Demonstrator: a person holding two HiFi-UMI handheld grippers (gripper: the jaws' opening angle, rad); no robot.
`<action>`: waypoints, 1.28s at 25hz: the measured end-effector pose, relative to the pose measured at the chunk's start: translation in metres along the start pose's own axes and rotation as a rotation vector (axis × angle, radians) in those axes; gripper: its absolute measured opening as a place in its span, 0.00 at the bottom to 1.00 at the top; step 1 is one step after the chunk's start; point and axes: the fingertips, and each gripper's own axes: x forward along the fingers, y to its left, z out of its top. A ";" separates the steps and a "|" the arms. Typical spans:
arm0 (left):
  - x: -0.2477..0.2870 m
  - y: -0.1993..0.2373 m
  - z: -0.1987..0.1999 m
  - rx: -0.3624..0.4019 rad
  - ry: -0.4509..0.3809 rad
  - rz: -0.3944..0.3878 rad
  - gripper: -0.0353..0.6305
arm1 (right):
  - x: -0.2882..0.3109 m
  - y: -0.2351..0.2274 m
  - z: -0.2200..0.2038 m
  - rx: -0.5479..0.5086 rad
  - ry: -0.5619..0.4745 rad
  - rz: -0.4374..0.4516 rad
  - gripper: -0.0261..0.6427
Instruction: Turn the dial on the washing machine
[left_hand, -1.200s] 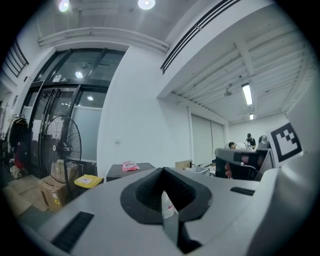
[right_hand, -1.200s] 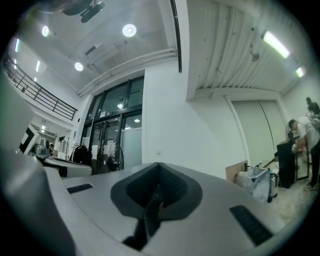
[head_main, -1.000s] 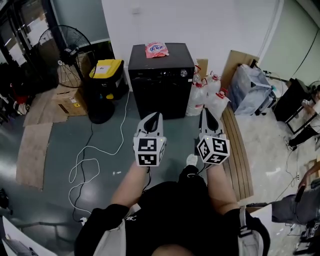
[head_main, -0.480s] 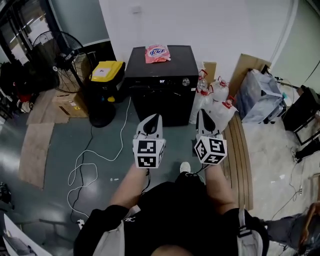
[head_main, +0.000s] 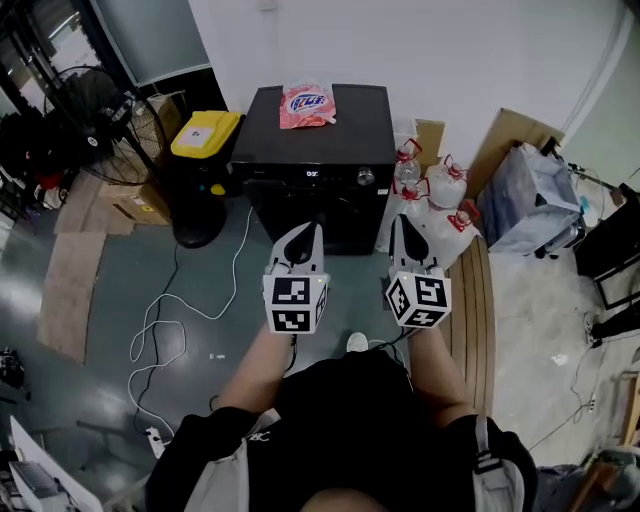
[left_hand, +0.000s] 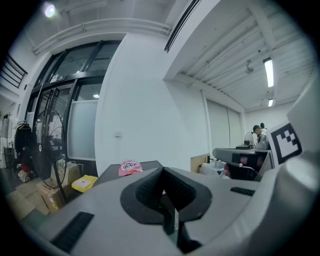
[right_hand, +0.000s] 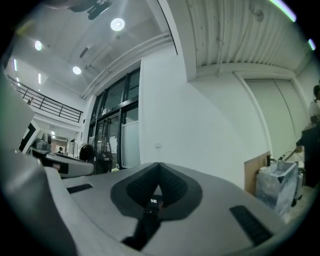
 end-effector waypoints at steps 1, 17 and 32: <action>0.011 -0.001 0.000 0.000 0.006 0.006 0.07 | 0.010 -0.007 -0.003 0.002 0.005 0.007 0.04; 0.119 0.037 -0.024 -0.079 0.103 0.098 0.07 | 0.136 -0.036 -0.044 -0.164 0.112 0.188 0.05; 0.146 0.060 -0.073 -0.167 0.185 0.115 0.07 | 0.204 -0.025 -0.129 -1.026 0.214 0.522 0.34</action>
